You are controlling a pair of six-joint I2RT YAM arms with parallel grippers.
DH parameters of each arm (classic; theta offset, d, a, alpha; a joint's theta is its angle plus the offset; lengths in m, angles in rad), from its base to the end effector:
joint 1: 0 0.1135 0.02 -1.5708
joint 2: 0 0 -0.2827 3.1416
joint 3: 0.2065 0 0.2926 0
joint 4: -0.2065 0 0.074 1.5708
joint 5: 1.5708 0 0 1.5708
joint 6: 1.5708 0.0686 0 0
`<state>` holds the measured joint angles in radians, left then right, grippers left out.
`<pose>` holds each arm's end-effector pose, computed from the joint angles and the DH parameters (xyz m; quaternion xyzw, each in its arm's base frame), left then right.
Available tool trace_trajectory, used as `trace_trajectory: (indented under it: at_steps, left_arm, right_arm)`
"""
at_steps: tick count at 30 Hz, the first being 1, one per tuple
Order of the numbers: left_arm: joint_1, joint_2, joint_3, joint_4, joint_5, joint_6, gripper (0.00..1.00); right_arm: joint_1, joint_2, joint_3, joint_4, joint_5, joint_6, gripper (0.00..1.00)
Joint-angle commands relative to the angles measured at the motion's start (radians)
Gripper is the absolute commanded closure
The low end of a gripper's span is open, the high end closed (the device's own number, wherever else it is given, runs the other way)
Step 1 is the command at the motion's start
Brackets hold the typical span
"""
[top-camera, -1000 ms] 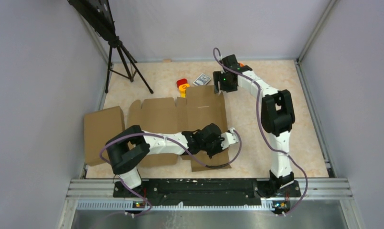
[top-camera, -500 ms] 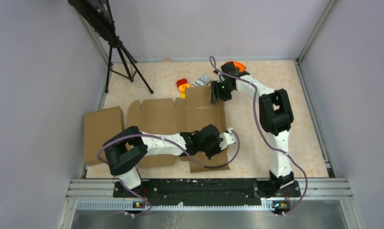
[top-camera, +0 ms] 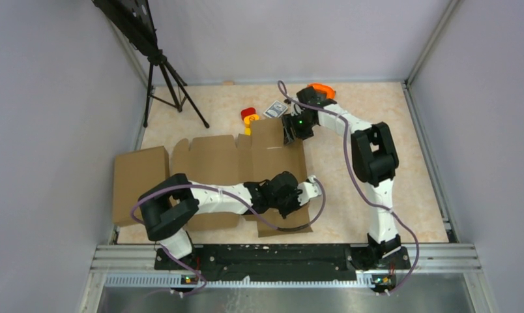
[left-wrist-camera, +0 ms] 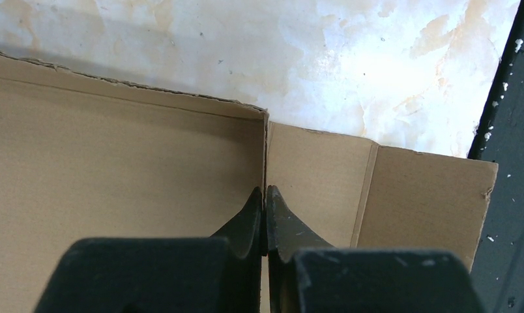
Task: Fold the paper box
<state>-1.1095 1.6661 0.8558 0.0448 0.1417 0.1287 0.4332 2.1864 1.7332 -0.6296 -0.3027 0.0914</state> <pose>0.1650 -0.3536 0.1305 0.5552 0.7313 -0.2416 0.3141 0.4746 0.2420 0.1496 -0.1990 0.9391 0.2032 0.1927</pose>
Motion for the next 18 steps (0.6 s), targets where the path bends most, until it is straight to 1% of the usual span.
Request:
trace_trajectory:
  at_steps: [1, 3, 5, 8, 10, 13, 16, 18]
  left_arm:
    - [-0.001, -0.042, -0.031, -0.002, -0.004, -0.015, 1.00]
    - [-0.001, -0.042, -0.033, -0.003, 0.000, -0.017, 1.00]
    - [-0.001, -0.043, -0.033, -0.008, 0.004, -0.020, 1.00]
    - [-0.001, -0.047, -0.032, -0.010, 0.007, -0.026, 1.00]
    - [-0.001, -0.049, -0.032, -0.010, 0.006, -0.029, 1.00]
    - [-0.001, -0.049, -0.031, -0.012, 0.003, -0.030, 1.00]
    - [-0.001, -0.048, -0.029, -0.013, 0.002, -0.029, 1.00]
    - [-0.001, -0.048, -0.029, -0.014, 0.001, -0.029, 1.00]
  right_arm:
    - [0.012, -0.066, 0.032, 0.047, -0.073, -0.051, 0.39]
    - [0.015, -0.068, 0.036, 0.065, -0.046, -0.055, 0.38]
    - [0.021, -0.058, 0.063, 0.059, 0.046, -0.069, 0.35]
    - [0.021, -0.030, 0.110, 0.041, 0.125, -0.085, 0.33]
    - [0.022, -0.021, 0.125, 0.047, 0.139, -0.108, 0.32]
    - [0.022, -0.006, 0.142, 0.038, 0.077, -0.119, 0.33]
    - [0.021, -0.005, 0.137, 0.033, -0.006, -0.118, 0.37]
    - [0.021, -0.001, 0.140, 0.007, -0.029, -0.113, 0.38]
